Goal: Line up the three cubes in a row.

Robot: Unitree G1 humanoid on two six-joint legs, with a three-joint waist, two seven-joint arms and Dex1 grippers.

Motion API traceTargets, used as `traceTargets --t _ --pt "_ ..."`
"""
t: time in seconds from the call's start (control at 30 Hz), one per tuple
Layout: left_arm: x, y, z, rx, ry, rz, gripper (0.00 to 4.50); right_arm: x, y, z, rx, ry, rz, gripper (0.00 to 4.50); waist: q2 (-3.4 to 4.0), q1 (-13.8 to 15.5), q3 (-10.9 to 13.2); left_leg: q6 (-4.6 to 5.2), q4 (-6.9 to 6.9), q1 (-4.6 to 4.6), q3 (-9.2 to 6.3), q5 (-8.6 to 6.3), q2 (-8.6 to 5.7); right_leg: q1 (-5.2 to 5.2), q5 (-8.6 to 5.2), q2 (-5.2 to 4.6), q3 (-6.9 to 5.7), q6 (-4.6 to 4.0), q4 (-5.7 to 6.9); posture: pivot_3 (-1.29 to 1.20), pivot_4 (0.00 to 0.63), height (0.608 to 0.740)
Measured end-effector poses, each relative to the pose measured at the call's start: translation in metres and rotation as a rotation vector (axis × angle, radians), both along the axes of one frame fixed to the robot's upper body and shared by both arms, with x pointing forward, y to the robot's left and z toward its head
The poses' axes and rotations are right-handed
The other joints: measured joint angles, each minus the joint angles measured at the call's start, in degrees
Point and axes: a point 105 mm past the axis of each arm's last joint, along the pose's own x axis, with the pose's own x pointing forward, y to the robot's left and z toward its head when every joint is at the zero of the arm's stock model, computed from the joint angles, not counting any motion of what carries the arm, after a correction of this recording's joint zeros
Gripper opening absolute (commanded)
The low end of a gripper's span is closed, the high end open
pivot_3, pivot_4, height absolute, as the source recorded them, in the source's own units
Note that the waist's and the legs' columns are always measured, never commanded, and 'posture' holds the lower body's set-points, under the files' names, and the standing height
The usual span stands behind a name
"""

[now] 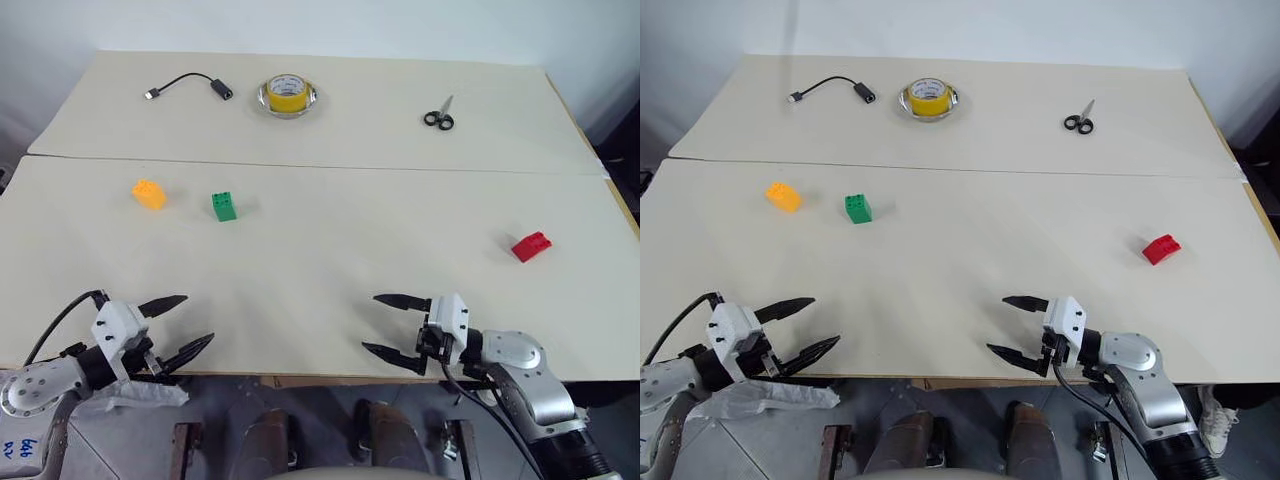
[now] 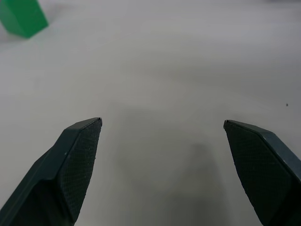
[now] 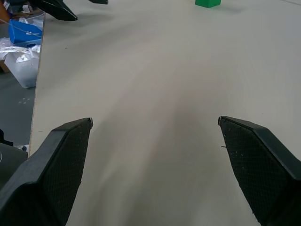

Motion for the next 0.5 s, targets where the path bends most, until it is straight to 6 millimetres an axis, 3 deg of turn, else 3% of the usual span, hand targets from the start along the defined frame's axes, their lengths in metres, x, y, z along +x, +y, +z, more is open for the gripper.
traceTargets --t 0.1,0.2,0.37,0.5 --pt "0.003 0.000 0.000 -0.014 -0.018 0.005 4.38 0.003 -0.001 0.002 0.005 -0.024 -0.026 4.50 0.00 0.2 0.0 0.00 0.01 -0.01 -0.02 0.00 -0.02 0.00 0.00 -0.01 -0.01 0.00 0.01 0.00 0.150 0.740" --pt "0.014 -0.012 0.008 -0.057 -0.042 -0.037 4.38 0.010 -0.014 0.012 0.043 -0.058 -0.143 4.50 0.02 0.6 0.0 0.00 0.02 -0.02 -0.05 0.00 -0.07 0.01 0.00 -0.05 -0.01 0.00 0.04 0.00 0.150 0.740" --pt "0.023 -0.079 0.026 -0.141 -0.061 -0.330 4.38 0.003 -0.072 0.049 0.148 -0.128 -0.457 4.50 0.00 1.6 0.0 0.01 0.01 -0.02 -0.02 0.00 -0.08 0.02 0.01 0.01 -0.01 0.01 0.04 0.00 0.150 0.740" --pt "0.024 -0.126 0.032 -0.158 -0.074 -0.559 4.38 -0.014 -0.132 0.062 0.159 -0.195 -0.790 4.50 0.15 1.6 -0.1 0.01 0.01 0.02 0.08 0.00 -0.13 0.02 0.01 0.03 0.04 0.02 0.05 0.00 0.150 0.740"
